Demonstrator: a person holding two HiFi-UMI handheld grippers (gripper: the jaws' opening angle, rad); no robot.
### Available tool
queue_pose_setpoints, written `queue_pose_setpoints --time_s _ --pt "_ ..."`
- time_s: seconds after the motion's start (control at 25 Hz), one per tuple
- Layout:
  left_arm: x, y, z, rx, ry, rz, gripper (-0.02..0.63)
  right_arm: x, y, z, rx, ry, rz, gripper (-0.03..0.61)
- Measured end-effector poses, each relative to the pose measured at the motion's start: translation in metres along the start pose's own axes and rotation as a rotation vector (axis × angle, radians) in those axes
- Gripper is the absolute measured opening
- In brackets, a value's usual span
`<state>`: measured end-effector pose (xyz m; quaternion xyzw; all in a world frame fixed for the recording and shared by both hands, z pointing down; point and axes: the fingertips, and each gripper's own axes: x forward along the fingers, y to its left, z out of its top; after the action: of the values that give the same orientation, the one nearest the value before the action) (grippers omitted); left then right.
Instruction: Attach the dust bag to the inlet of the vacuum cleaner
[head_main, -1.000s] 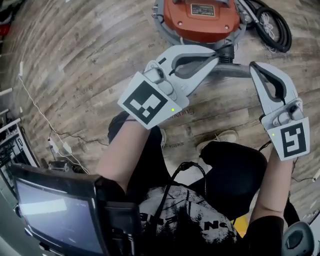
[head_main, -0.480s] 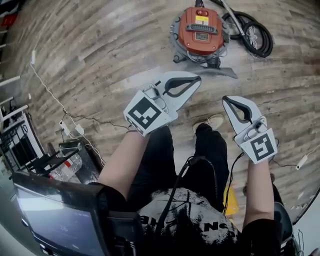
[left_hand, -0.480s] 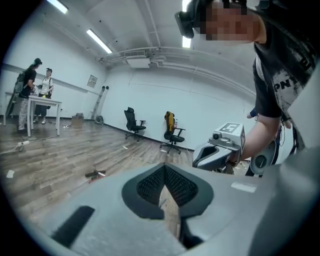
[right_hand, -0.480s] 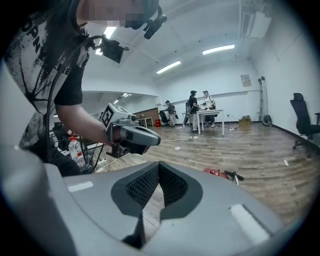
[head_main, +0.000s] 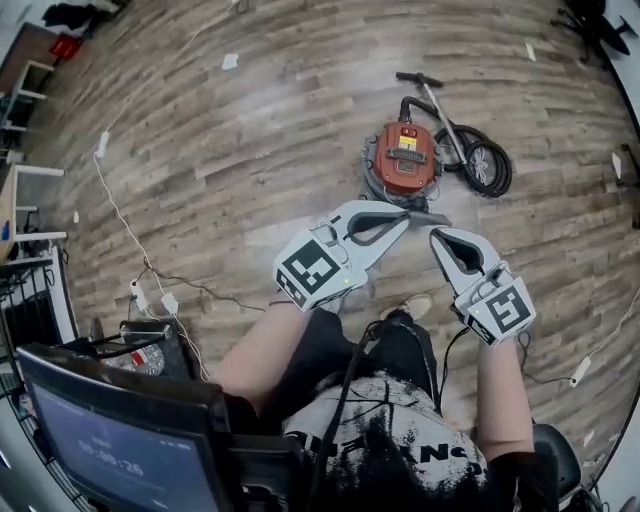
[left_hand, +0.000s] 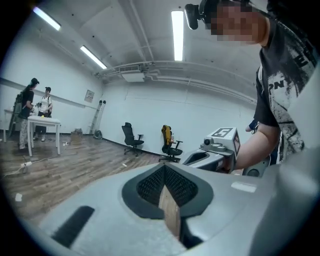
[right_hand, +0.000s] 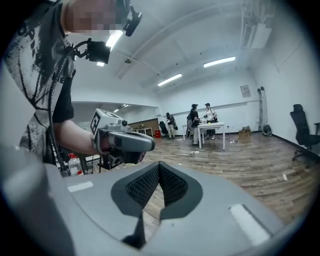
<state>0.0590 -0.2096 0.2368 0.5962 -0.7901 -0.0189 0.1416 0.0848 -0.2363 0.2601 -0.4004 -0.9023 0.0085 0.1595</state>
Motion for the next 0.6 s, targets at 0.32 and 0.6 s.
queue_pose_setpoints --time_s 0.32,0.6 --pt "-0.060 -0.034 0.045 0.083 -0.093 -0.075 0.002 -0.013 0.053 0.052 -0.090 -0.052 -0.046 0.006" --pt "-0.132 -0.044 0.062 0.015 -0.168 -0.082 0.002 -0.011 0.110 0.066 -0.019 -0.127 -0.032 0.006"
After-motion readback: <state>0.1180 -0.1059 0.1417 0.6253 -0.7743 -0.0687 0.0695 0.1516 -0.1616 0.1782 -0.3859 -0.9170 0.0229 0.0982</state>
